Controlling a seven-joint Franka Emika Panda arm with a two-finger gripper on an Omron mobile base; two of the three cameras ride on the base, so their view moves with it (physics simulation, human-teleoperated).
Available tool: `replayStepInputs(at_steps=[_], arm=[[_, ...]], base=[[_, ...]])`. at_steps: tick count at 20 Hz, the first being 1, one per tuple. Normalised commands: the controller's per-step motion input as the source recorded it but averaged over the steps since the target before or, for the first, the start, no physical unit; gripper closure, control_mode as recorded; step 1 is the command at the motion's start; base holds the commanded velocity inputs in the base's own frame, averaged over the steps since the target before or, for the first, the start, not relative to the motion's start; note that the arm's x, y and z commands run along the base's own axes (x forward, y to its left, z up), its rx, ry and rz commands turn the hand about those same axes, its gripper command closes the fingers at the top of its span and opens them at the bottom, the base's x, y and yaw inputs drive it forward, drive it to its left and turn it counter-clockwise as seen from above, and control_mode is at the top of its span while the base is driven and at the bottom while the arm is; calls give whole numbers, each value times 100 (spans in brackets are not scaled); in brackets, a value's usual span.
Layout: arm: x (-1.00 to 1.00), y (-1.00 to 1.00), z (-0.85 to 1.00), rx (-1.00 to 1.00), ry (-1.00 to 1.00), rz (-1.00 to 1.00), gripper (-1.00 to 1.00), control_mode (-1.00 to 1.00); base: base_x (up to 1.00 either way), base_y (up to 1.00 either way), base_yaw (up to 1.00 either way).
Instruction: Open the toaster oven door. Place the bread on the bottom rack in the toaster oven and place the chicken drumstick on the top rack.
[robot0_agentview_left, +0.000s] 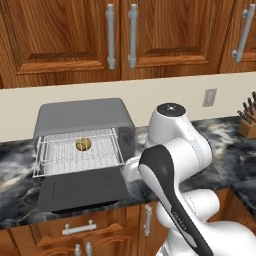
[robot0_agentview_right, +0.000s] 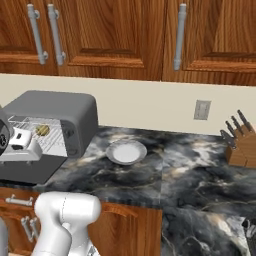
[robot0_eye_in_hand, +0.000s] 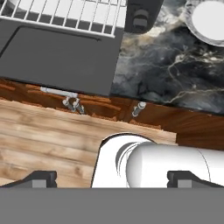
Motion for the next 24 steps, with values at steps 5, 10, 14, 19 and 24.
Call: replayStepInputs(at_steps=[5, 10, 14, 19, 24], arm=[[0, 0, 0, 0, 0, 0, -100, 100], [0, 0, 0, 0, 0, 0, -100, 100], [0, 0, 0, 0, 0, 0, -100, 100], [0, 0, 0, 0, 0, 0, -100, 100], [0, 0, 0, 0, 0, 0, -100, 100]], base=[[-18, 31, 0], [-1, 73, -1], [-12, 80, 0], [-1, 84, -4], [2, 82, -9]])
